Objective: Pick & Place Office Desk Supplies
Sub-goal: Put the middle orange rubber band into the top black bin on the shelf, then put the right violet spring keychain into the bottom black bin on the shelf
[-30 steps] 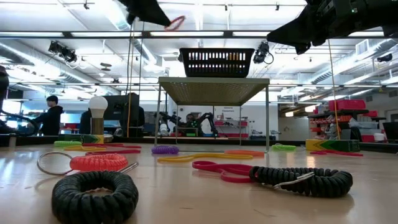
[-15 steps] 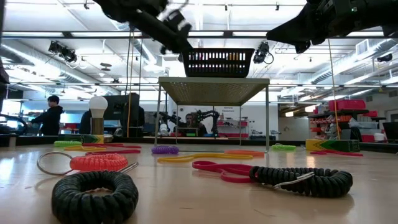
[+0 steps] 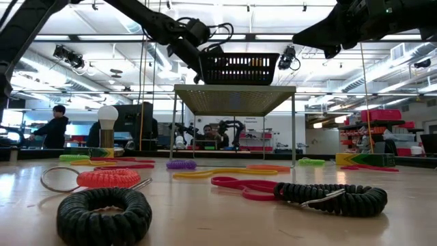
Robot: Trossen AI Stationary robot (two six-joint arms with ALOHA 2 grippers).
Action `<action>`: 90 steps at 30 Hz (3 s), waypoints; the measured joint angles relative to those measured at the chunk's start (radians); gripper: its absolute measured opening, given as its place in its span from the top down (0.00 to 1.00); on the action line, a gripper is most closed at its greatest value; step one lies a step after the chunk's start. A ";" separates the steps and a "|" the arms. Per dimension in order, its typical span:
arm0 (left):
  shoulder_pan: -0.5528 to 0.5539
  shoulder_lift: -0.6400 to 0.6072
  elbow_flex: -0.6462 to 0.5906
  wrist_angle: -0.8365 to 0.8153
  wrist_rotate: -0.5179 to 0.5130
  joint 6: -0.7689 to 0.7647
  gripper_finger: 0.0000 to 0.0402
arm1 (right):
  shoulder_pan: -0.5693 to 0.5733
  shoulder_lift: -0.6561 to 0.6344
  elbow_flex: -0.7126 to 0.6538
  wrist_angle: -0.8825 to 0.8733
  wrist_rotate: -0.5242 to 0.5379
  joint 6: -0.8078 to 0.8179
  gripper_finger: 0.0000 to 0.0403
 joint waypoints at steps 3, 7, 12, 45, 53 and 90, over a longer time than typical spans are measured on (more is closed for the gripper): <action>0.000 0.001 0.015 -0.018 -0.003 0.018 0.80 | 0.000 0.000 0.000 0.000 0.000 0.000 0.97; 0.000 -0.028 0.020 -0.037 -0.019 0.033 0.73 | 0.000 0.000 0.000 -0.012 -0.005 0.006 0.97; 0.000 -0.078 0.024 -0.109 -0.023 0.067 0.68 | 0.000 0.000 0.000 -0.018 -0.006 0.007 0.97; -0.190 -0.450 -0.370 -0.205 -0.050 0.026 0.98 | 0.066 0.000 0.000 -0.054 0.009 0.034 0.97; -0.237 -0.749 -0.737 0.043 0.066 -0.050 0.97 | 0.124 0.000 0.000 -0.055 0.083 0.039 0.97; -0.659 -0.690 -1.441 1.249 -0.197 -0.213 0.98 | 0.194 0.069 0.323 -0.955 0.085 0.542 1.00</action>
